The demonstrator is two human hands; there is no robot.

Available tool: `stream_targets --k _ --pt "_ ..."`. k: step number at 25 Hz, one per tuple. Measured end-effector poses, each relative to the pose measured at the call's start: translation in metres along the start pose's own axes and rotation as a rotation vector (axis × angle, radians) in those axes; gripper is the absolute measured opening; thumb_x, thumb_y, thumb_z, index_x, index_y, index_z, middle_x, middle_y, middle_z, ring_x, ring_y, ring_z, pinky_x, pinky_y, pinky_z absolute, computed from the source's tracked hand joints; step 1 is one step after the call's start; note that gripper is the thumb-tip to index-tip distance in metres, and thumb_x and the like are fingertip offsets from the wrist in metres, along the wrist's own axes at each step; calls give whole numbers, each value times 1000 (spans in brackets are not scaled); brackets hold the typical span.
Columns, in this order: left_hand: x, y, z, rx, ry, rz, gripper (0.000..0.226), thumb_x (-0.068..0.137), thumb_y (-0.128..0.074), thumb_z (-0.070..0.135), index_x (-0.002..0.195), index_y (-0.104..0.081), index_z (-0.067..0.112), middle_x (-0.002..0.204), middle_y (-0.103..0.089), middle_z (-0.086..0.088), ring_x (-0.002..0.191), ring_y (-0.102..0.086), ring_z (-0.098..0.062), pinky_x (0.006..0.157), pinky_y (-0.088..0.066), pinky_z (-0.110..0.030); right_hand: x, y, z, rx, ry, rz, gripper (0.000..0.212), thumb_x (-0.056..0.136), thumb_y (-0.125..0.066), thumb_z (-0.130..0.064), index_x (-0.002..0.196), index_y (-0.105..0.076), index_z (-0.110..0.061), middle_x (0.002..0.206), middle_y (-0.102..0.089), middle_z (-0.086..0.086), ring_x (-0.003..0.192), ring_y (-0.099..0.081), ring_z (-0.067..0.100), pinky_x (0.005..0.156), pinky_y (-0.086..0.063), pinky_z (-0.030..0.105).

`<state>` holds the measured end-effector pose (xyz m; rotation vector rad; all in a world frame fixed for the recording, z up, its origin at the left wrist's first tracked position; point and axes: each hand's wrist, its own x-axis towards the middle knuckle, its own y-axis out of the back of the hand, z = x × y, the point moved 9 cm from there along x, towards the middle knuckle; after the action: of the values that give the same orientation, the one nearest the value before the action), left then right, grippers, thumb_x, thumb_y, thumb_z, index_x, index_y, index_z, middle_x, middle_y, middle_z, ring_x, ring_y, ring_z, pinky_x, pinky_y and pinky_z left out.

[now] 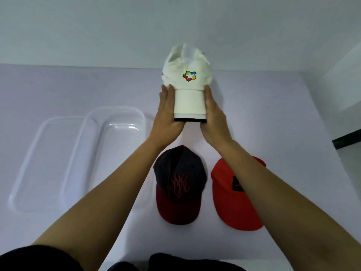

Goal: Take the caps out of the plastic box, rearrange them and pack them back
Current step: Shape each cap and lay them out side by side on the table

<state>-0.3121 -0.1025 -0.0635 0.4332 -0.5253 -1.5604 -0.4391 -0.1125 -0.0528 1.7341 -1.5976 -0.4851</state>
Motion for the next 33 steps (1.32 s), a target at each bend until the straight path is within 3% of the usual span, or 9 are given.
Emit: stream_targets --k 4,7,10,15,20,22,26,29,33 --pt "-20 -4 21 -408 90 -28 67 99 -47 23 153 -7 24 146 -25 18 131 -30 6 101 -30 -5 -9 10 -18 259 -49 -29 73 89 -40 5 150 -10 -20 134 -52 16 110 -56 29 93 -47 38" --pt "-28 3 19 -368 59 -62 80 92 -58 13 153 -7 25 141 -31 22 123 -40 8 102 -38 -14 -21 19 -20 188 15 -107 77 87 -39 8 150 -6 -24 145 -41 10 116 -52 27 97 -45 37" --pt "-30 17 13 -306 8 -11 75 95 -52 9 153 -5 21 136 -28 29 114 -36 28 94 -33 0 -41 11 -15 318 -54 -216 72 94 -39 2 149 -4 -27 135 -43 -4 112 -49 15 99 -39 24" --pt "-43 -4 12 -609 108 -81 52 98 -46 25 148 -31 21 149 -42 0 137 -38 -12 117 -26 -42 -47 1 -23 587 -123 -132 68 96 -41 -1 149 -9 -26 128 -37 -30 116 -44 -3 109 -34 29" --pt "-43 17 16 121 50 -82 87 90 -56 32 152 2 17 158 -18 -14 145 -17 -34 115 -26 -46 -45 21 -18 196 48 -104 80 85 -43 14 149 -4 -15 157 16 13 140 15 10 110 -3 11" --pt "-48 11 28 43 -24 -89 85 88 -48 33 152 7 18 160 -13 -11 146 -17 -29 115 -26 -46 -46 20 -26 239 61 -88 79 85 -43 11 149 -5 -16 157 16 10 142 15 13 114 -4 23" --pt "-64 -6 43 -503 24 1 60 99 -40 22 152 -12 25 156 -22 13 140 -24 2 116 -24 -29 -52 14 -46 647 -77 -47 66 92 -39 8 149 -13 -14 148 -17 -9 132 -20 -8 105 -22 4" --pt "-70 -2 37 -604 51 40 69 92 -48 25 152 -13 27 156 -25 10 142 -27 -5 116 -29 -35 -54 13 -48 610 -51 -68 72 88 -39 13 148 -18 -22 156 -12 -3 142 -15 5 113 -24 17" --pt "-74 9 19 -422 57 -233 102 65 -52 7 151 -4 34 156 -14 14 143 -22 -9 99 -38 -14 -50 20 -24 258 118 -173 85 79 -45 17 143 -23 -33 158 11 10 147 4 24 117 -19 48"
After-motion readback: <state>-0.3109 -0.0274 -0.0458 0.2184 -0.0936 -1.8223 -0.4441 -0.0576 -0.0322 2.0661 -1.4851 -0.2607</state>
